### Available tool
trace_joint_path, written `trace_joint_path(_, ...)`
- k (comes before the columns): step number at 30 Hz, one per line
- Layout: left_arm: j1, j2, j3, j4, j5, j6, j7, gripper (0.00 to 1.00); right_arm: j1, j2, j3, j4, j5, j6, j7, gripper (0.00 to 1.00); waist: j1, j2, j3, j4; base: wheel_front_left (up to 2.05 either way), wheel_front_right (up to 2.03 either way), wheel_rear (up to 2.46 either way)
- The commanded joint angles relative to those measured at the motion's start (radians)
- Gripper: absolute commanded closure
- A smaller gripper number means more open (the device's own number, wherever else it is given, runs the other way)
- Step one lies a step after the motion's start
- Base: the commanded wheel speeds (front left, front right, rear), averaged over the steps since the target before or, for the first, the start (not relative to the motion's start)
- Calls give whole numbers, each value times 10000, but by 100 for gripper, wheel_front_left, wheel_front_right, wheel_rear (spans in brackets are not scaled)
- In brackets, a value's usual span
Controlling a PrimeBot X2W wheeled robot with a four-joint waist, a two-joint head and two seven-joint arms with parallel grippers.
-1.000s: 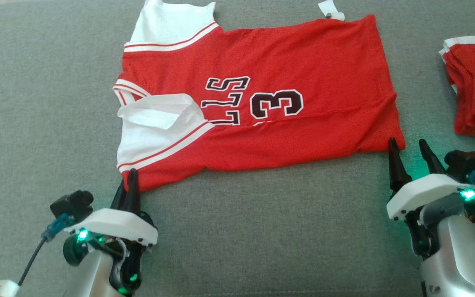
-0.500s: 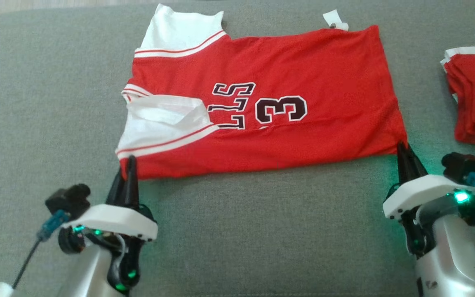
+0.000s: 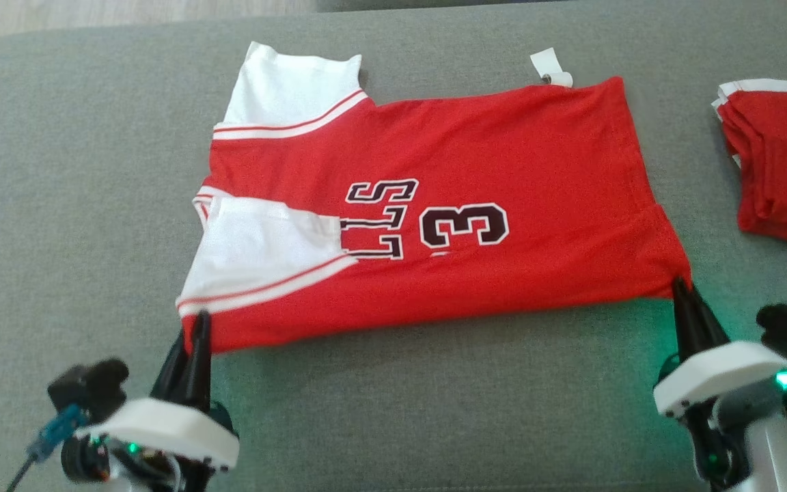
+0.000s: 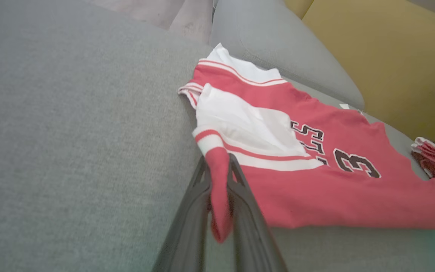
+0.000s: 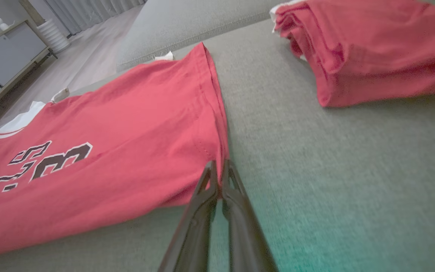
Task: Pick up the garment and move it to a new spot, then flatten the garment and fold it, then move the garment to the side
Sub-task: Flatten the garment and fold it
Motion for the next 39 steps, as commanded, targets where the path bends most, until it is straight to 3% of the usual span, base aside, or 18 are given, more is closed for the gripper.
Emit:
trace_joint_path(1, -58, 192, 377, -406, -74, 118, 18, 100, -9, -60, 210, -511, 170, 65, 63, 100, 1, -1, 62, -49, 0, 0, 0)
trace_joint_path(5, 304, 86, 318, -238, -216, 120, -11, 100, 431, -60, 185, -673, 151, 65, 46, 100, 1, -1, 132, -127, 0, 0, 0)
trace_joint_path(6, 323, 69, 322, -165, -236, 115, -44, 100, 484, -60, 185, -677, 174, 65, 30, 77, 1, -1, 141, -153, 0, 0, 0)
trace_joint_path(7, 321, 61, 330, -88, -245, 116, -73, 100, 526, -60, 191, -685, 222, 65, 10, 62, 1, -1, 145, -176, 0, 0, 0)
trace_joint_path(8, 308, 56, 352, -11, -260, 124, -100, 100, 559, -60, 199, -699, 260, 65, -21, 26, 1, -1, 149, -204, 0, 0, 0)
trace_joint_path(9, 292, 64, 375, 60, -273, 132, -113, 83, 594, -60, 192, -715, 267, 65, -60, 0, 1, -1, 151, -236, 0, 0, 0)
trace_joint_path(11, 231, 139, 419, 142, -256, 128, -134, 0, 662, -60, 161, -753, 244, 65, -107, 0, 1, -1, 161, -300, 0, 0, 0)
trace_joint_path(18, -907, 965, 675, -214, 111, -2, 75, 0, 629, -60, -27, -1228, -18, 65, -130, 0, 1, -1, 352, -479, 0, 0, 0)
trace_joint_path(25, -4337, 2356, 801, -275, 538, -499, 1411, 0, -283, -60, 411, -2160, -325, 65, 99, 0, 1, -1, 1026, -925, 0, 0, 0)
trace_joint_path(32, -7470, 3142, 604, 1425, 561, -889, 3163, 0, -1575, -60, 1301, -2675, -450, 65, 282, 0, 1, -1, 2125, -1938, 0, 0, 0)
trace_joint_path(39, -8740, 3668, 327, 2937, 814, -1069, 4049, 0, -2347, -60, 1955, -2792, -429, 65, 216, 0, 1, -1, 2993, -2709, 0, 0, 0)
